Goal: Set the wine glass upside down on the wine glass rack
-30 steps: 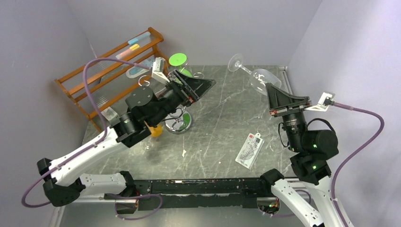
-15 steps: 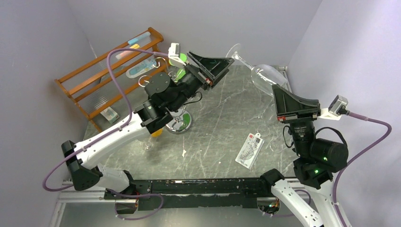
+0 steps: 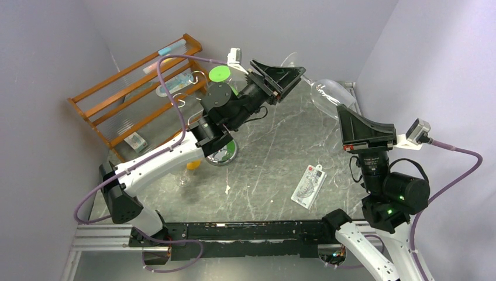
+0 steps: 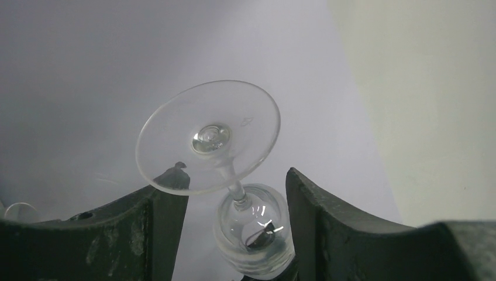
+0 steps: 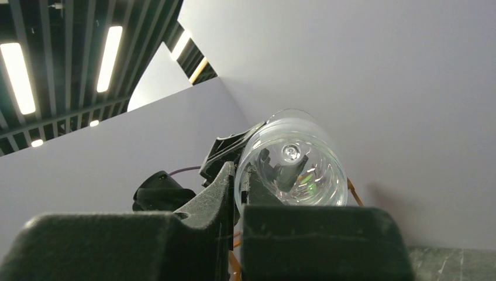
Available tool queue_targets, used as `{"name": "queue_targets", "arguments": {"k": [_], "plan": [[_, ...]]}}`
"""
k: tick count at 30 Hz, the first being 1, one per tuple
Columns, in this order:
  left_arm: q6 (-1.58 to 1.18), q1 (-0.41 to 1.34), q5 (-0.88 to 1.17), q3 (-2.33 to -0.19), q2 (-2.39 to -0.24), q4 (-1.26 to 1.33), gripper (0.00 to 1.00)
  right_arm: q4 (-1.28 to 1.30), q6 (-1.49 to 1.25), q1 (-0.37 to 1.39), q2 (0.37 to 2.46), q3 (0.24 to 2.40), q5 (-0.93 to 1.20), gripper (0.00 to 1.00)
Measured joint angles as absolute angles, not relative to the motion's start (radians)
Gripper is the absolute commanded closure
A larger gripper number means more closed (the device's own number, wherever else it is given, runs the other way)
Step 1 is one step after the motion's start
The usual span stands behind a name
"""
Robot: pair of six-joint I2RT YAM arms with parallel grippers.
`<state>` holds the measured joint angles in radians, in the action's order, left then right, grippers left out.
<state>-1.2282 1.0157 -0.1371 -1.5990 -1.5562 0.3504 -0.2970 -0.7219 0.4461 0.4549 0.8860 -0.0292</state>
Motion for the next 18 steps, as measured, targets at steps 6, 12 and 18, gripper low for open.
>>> {"name": "queue_targets", "arguments": {"k": [6,12,18], "plan": [[-1.272,1.019,-0.159,-1.634,-1.597,0.38,0.47,-0.326,-0.722,0.446,0.459,0.878,-0.025,1.0],[-1.298,1.036,-0.225,-1.668,-1.632,0.4,0.63,-0.369,-0.72,0.446,0.464,0.839,-0.006,1.0],[-1.293,1.045,-0.282,-1.711,-1.668,0.407,0.95,-0.403,-0.719,0.446,0.479,0.826,0.015,1.0]]}}
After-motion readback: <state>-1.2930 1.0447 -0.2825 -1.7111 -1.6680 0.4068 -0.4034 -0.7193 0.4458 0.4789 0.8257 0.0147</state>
